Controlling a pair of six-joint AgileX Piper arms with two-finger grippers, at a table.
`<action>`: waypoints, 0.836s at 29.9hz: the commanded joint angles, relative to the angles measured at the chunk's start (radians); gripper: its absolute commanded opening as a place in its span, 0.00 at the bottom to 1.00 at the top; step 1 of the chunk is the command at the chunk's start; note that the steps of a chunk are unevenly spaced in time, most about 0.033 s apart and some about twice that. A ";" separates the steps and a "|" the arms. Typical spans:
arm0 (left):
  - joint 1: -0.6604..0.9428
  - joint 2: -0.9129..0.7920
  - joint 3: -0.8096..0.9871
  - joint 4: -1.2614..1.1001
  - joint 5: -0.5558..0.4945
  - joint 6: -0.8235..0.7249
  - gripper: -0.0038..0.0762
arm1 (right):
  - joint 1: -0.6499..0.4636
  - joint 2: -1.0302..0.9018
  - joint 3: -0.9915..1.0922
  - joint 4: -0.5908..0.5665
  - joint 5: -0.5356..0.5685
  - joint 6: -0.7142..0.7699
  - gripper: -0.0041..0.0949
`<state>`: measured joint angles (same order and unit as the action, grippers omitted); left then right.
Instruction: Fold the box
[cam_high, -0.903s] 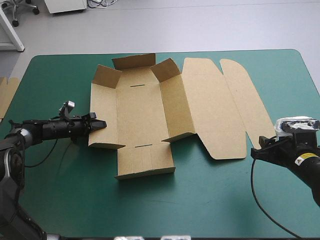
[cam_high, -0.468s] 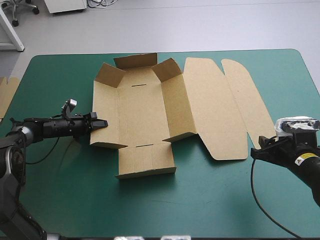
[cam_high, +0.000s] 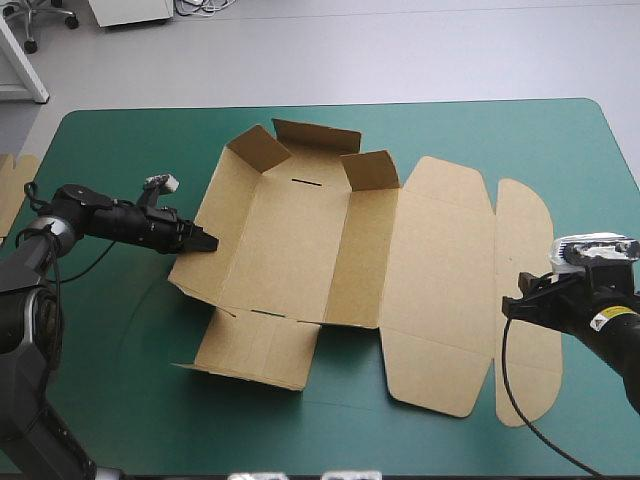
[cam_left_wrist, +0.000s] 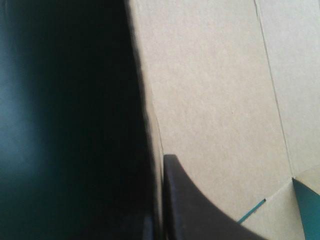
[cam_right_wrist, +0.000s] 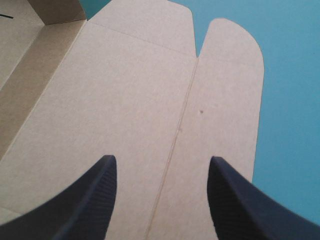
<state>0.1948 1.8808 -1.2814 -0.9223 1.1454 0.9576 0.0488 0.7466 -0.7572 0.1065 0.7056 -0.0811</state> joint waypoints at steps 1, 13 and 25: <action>-0.019 -0.046 -0.103 -0.027 -0.009 0.006 0.04 | -0.007 0.000 -0.034 -0.003 -0.051 -0.005 0.56; -0.170 0.053 -0.524 0.391 0.127 0.009 0.04 | -0.007 0.000 -0.034 0.001 -0.038 -0.005 0.56; -0.297 0.121 -0.774 0.438 0.045 0.428 0.04 | -0.007 0.000 -0.034 0.001 -0.036 -0.005 0.56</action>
<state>-0.0773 2.0524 -2.0107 -0.4468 1.2346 1.2771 0.0488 0.7466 -0.7572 0.1037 0.7237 -0.0811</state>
